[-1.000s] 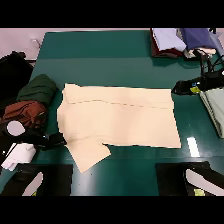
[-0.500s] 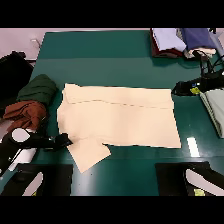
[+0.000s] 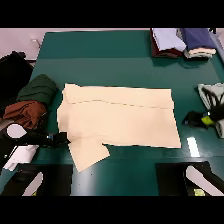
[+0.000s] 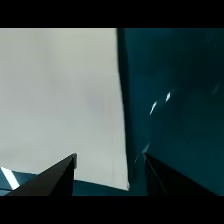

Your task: Fold the shirts.

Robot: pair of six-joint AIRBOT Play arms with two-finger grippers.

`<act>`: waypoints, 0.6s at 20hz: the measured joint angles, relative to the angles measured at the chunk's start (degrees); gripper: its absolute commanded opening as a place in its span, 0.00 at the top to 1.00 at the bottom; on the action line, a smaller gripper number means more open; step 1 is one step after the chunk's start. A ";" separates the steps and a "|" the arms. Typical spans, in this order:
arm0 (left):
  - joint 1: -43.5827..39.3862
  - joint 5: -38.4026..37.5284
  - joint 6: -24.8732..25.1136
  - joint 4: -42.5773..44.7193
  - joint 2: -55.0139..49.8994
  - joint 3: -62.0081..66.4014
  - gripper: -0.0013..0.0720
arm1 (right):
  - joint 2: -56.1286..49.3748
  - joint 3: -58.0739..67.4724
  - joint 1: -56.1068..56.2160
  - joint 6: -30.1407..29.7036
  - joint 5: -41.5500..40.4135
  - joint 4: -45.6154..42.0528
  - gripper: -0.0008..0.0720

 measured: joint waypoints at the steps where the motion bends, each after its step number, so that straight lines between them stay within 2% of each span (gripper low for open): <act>1: 0.00 -0.02 0.17 0.15 0.02 0.66 0.96 | 0.48 -3.10 -2.27 -0.39 0.04 -0.04 0.32; 3: 0.00 -0.04 0.44 0.35 0.00 1.46 0.96 | 1.11 -8.50 -5.44 -1.03 -0.28 0.13 0.37; 6: 0.00 -0.17 0.81 0.55 0.00 2.03 0.95 | 1.51 -13.84 -5.86 -1.57 -1.90 1.09 0.38; 7: 0.00 -0.26 0.85 0.79 0.00 2.14 0.95 | 1.64 -14.73 -5.03 -1.55 -2.01 1.57 0.41; 9: 0.00 -0.42 1.11 0.85 0.00 2.27 0.96 | 1.68 -16.00 -2.62 -1.36 -2.36 2.19 0.56; 11: 0.00 -0.98 1.73 1.36 0.02 2.82 0.96 | 1.73 -16.79 -0.15 -1.31 -3.52 2.21 0.87; 12: 0.00 -1.64 1.92 2.05 0.11 3.50 0.96 | 1.79 -17.00 0.87 -1.31 -3.87 2.25 0.97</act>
